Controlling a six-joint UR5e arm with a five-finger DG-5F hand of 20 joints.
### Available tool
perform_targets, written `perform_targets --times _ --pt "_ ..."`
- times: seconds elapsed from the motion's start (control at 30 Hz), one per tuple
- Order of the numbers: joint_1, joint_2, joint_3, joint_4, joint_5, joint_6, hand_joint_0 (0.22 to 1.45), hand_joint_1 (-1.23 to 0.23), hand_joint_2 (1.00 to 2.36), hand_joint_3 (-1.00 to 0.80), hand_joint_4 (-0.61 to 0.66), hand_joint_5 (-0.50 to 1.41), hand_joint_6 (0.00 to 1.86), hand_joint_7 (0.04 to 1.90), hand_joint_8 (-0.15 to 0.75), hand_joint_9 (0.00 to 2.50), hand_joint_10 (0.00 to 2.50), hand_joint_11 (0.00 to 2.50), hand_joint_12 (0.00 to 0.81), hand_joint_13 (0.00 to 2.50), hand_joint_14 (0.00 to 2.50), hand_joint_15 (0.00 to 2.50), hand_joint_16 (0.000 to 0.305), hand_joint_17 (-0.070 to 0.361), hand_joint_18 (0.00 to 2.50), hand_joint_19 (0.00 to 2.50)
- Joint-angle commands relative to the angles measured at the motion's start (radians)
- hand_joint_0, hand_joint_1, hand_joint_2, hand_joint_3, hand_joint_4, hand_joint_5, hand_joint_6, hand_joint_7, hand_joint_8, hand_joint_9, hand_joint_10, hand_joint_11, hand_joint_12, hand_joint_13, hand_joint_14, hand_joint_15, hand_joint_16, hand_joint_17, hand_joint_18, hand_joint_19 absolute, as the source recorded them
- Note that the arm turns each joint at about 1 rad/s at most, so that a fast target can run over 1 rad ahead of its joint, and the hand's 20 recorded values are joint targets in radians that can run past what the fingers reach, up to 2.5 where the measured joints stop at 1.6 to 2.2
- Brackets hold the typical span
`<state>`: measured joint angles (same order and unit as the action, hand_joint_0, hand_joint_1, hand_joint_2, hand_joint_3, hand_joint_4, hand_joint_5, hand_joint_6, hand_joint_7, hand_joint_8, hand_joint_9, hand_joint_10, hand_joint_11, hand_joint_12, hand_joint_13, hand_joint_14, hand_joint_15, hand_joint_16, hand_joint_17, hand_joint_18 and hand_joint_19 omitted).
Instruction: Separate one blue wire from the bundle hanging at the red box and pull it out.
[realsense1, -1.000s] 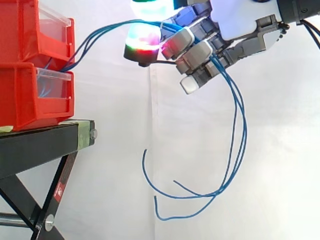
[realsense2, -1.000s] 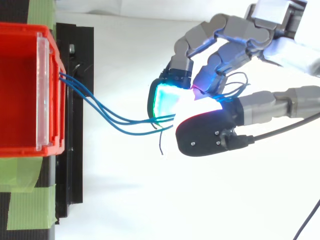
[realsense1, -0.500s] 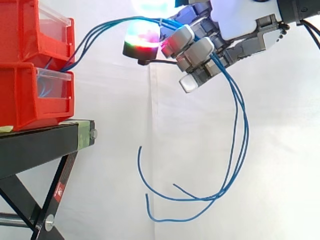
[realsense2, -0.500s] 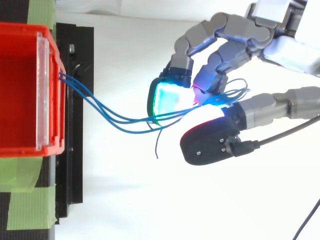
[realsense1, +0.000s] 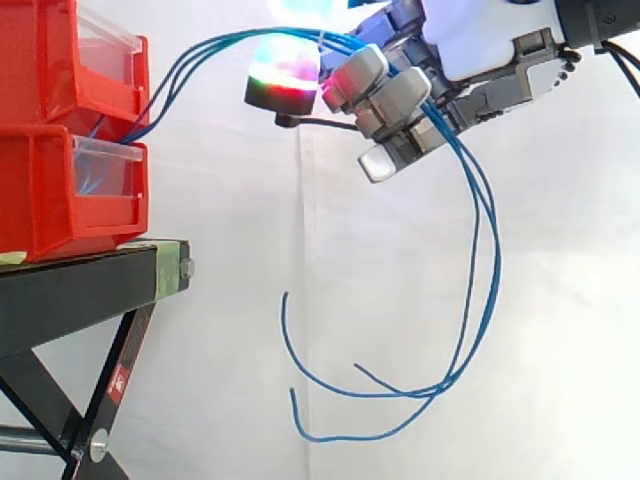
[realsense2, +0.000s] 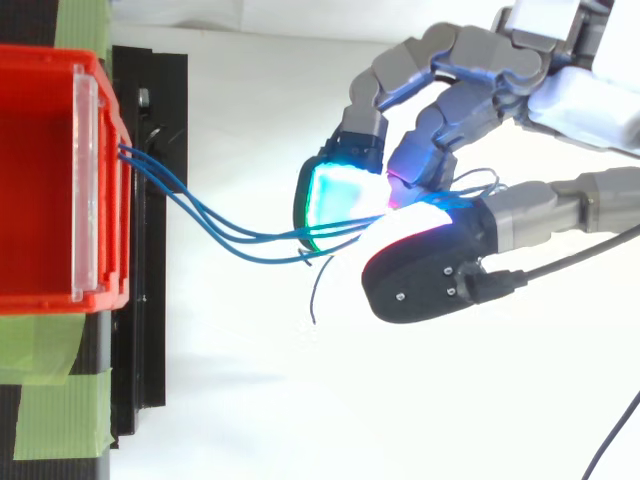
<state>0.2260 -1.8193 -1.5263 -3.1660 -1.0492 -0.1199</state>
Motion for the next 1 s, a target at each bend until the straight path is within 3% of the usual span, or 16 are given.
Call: perform_targets --times 0.0,0.23,0.53,0.7,0.97 --pt "0.001 0.0 0.0 -0.002 0.0 0.0 0.57 -0.7 1.01 -0.39 0.16 -0.2 0.92 0.87 0.314 0.84 0.6 1.48 0.391 0.74 0.85 1.42 0.051 0.114 0.78 0.8" --pt "-0.001 0.0 0.0 -0.003 0.0 0.0 0.6 -0.67 1.01 -0.36 0.14 -0.2 0.92 0.87 0.307 0.86 0.59 1.49 0.388 0.75 0.85 1.43 0.049 0.11 0.78 0.8" --pt "-0.001 0.0 0.0 -0.003 0.0 0.0 0.64 -0.81 1.01 -0.3 0.12 -0.2 0.92 0.9 0.304 0.85 0.59 1.51 0.389 0.74 0.81 1.46 0.049 0.11 0.78 0.79" --pt "-0.001 0.0 0.0 -0.003 0.0 0.0 0.64 -0.82 1.02 -0.2 0.07 -0.2 0.93 0.94 0.298 0.85 0.6 1.5 0.389 0.75 0.81 1.45 0.049 0.11 0.78 0.79" --pt "-0.001 0.0 0.0 -0.003 0.0 0.0 0.66 -0.86 1.02 -0.11 0.15 -0.22 0.94 0.88 0.304 0.82 0.59 1.51 0.403 0.76 0.73 1.5 0.05 0.112 0.78 0.78"
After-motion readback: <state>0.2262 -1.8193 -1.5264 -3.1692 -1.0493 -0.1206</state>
